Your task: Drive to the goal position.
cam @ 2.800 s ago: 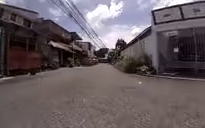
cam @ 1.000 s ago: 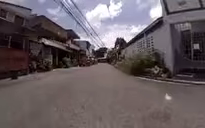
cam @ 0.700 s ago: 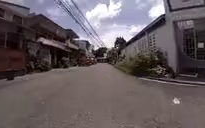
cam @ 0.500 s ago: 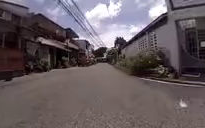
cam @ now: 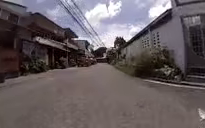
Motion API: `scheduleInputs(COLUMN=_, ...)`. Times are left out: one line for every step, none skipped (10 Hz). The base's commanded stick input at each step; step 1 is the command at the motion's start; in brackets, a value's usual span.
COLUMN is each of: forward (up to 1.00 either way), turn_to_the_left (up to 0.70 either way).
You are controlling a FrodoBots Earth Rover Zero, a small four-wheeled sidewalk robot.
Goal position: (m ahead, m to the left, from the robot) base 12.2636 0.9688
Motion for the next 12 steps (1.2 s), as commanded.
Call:
scheduleInputs(forward=0.70, turn_to_the_left=0.00)
scheduleInputs(forward=0.70, turn_to_the_left=0.00)
scheduleInputs(forward=0.70, turn_to_the_left=0.00)
scheduleInputs(forward=0.70, turn_to_the_left=0.00)
scheduleInputs(forward=0.70, turn_to_the_left=0.00)
scheduleInputs(forward=0.70, turn_to_the_left=0.00)
scheduleInputs(forward=0.70, turn_to_the_left=0.00)
scheduleInputs(forward=0.70, turn_to_the_left=0.00)
scheduleInputs(forward=0.70, turn_to_the_left=0.00)
scheduleInputs(forward=0.70, turn_to_the_left=0.00)
scheduleInputs(forward=0.70, turn_to_the_left=0.00)
scheduleInputs(forward=0.70, turn_to_the_left=0.00)
